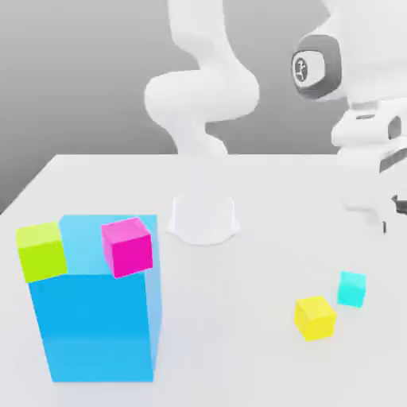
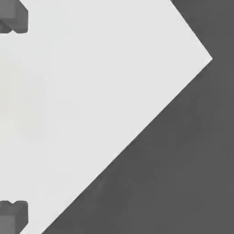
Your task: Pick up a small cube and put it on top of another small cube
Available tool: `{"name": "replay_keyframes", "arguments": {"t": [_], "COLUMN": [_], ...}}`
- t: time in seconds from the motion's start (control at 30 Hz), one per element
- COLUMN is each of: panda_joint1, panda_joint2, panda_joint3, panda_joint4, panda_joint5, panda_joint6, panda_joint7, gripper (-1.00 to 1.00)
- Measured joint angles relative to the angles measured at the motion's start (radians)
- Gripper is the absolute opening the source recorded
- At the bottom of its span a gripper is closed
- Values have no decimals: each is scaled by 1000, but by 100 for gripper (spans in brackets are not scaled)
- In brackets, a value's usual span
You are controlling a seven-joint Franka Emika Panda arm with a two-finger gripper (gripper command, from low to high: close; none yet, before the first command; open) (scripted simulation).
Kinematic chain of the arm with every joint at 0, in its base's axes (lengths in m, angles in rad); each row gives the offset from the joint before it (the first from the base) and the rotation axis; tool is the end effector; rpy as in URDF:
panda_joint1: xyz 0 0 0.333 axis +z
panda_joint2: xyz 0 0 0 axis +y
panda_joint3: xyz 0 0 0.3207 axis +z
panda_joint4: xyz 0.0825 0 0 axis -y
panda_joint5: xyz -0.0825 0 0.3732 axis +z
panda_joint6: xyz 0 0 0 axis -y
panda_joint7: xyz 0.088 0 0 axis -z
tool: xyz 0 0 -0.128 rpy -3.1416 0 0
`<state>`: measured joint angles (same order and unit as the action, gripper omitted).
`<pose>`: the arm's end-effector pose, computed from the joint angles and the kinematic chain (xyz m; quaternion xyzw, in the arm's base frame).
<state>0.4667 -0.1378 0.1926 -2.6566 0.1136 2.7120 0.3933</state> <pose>0.3452 0.2615 0.2972 -0.9918 -0.0835 -0.0751 0.0613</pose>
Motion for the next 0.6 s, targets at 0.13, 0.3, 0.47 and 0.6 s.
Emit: {"name": "replay_keyframes", "arguments": {"t": [0.13,0.3,0.47,0.6], "panda_joint1": [87,162,252,252], "panda_joint2": [130,303,443,443], "panda_joint3": [53,-8,-113,-113], "panda_joint4": [-70,-95,-68,-68], "panda_joint5": [-79,-254,-321,-323], "panda_joint6": [83,203,315,314], "panda_joint7": [-6,78,130,133], "gripper": [0,0,-100,-100]}}
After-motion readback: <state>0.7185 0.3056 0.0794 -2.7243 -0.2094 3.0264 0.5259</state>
